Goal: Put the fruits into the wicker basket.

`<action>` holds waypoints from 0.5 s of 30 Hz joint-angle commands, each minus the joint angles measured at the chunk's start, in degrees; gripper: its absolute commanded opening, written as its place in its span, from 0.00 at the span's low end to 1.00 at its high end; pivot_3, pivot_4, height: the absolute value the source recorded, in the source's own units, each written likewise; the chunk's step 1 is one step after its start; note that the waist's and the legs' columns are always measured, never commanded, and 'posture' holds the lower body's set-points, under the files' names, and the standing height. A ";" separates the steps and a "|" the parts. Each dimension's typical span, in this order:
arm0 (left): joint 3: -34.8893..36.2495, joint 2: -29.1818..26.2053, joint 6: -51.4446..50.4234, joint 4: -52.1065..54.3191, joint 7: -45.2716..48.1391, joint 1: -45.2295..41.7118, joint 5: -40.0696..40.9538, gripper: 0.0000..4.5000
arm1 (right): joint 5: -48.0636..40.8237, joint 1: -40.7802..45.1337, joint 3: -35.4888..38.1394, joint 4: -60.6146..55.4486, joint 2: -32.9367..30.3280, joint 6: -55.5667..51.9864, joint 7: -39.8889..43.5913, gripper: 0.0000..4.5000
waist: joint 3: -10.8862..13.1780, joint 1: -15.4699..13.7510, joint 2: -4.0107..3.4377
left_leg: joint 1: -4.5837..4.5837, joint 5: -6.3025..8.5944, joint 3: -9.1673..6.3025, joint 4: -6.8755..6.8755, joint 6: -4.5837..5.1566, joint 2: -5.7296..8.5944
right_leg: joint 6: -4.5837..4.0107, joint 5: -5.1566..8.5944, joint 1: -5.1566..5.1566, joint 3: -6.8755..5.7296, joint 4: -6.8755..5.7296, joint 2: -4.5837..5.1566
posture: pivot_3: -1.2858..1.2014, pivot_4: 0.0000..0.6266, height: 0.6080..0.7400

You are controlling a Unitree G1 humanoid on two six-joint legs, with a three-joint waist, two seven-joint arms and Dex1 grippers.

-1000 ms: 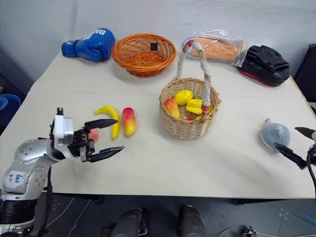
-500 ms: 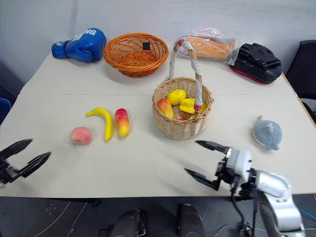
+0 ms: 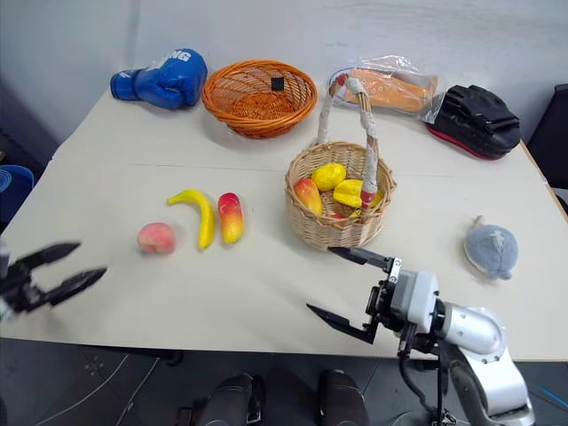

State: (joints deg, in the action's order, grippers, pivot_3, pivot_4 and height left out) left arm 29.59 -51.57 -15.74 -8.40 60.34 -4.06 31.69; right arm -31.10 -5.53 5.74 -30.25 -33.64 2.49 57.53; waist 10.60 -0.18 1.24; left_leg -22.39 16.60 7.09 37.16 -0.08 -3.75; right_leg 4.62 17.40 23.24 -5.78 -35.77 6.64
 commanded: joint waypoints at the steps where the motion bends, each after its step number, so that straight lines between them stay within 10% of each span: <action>1: -8.26 -0.67 2.55 -6.37 2.27 -7.13 -5.56 1.00 | -0.55 0.16 0.57 -0.19 -0.16 0.89 0.22 1.00 | 0.00 0.48 0.00 | -0.01 0.00 0.06 -0.02 0.00 -0.02 | 0.00 0.00 0.05 -0.01 -0.01 -0.10 | 0.52 0.24 1.00; 10: -20.25 2.01 12.23 -25.99 4.21 -22.81 -16.18 1.00 | -5.51 0.78 2.65 -1.44 1.34 -5.38 -7.19 1.00 | -0.02 1.74 0.11 | 0.01 0.04 1.21 0.26 -0.05 0.06 | 0.05 -0.02 0.37 -0.20 -0.25 -0.33 | 0.52 0.24 1.00; 15: -22.45 1.93 11.95 -26.76 9.32 -22.57 -16.64 0.72 | -8.05 -3.88 3.76 -5.38 0.83 -8.78 -8.96 1.00 | -0.03 1.62 0.13 | 0.04 0.13 1.18 0.20 0.08 0.01 | 0.06 -0.03 0.40 -0.15 -0.27 -0.31 | 0.52 0.24 1.00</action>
State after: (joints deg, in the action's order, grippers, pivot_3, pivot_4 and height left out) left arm 7.26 -49.11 -3.61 -36.75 67.07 -27.08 14.44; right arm -38.23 -8.28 7.72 -33.17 -32.51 -6.26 49.24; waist 10.57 1.44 1.37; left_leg -22.36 16.73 8.26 37.36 -0.01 -3.75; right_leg 4.68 17.37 23.65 -5.94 -36.03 6.33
